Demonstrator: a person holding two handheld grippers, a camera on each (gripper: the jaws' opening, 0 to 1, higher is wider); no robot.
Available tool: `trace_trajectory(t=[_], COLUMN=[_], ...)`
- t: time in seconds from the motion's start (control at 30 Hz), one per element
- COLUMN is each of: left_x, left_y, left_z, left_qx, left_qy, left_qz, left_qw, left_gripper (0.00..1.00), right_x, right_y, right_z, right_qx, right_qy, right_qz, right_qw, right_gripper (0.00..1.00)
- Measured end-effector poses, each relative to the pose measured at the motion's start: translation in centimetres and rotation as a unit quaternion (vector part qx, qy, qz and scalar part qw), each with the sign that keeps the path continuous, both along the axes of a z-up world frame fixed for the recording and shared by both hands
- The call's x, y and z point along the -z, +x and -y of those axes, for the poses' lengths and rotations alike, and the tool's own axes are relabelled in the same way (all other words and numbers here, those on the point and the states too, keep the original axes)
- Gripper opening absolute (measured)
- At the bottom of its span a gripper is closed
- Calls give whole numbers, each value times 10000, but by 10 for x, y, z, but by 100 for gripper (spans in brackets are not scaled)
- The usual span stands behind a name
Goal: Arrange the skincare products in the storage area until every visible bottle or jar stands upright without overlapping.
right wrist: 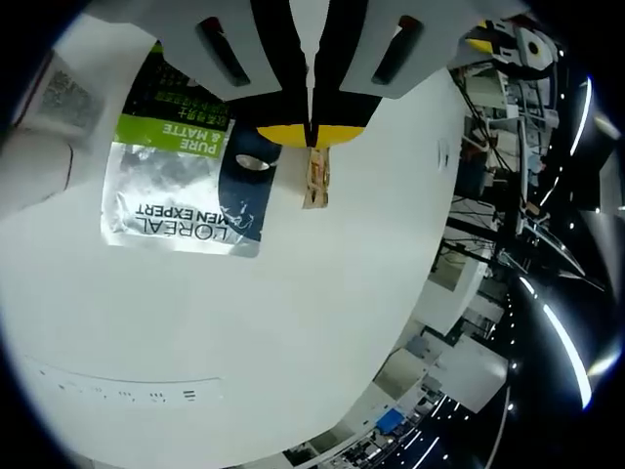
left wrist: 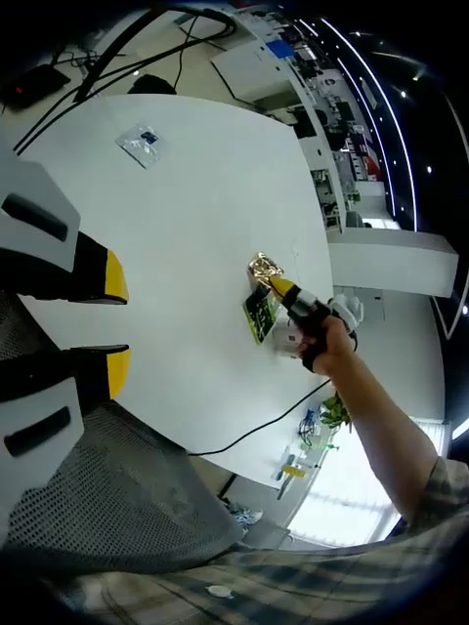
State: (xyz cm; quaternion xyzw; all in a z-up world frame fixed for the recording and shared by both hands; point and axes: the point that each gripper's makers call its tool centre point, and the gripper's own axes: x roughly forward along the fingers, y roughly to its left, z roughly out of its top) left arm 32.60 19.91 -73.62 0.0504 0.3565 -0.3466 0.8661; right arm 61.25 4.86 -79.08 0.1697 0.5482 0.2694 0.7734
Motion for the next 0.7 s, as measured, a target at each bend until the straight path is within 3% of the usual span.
trace_trajectory(t=[0.3,0.7], left_x=[1,3], left_y=[0,1], left_z=[-1,-2], left_qx=[-7,-44], left_qy=[21,40], left_qz=[-18,-58], left_qw=[10000,10000], left_gripper=[17,17], right_x=[2,18], right_y=[10,17], right_z=[-14,-16], right_qx=[151,232], right_qy=[161,-134], right_qz=[-55,-127], right_qw=[9997,9996], right_gripper=[0,1])
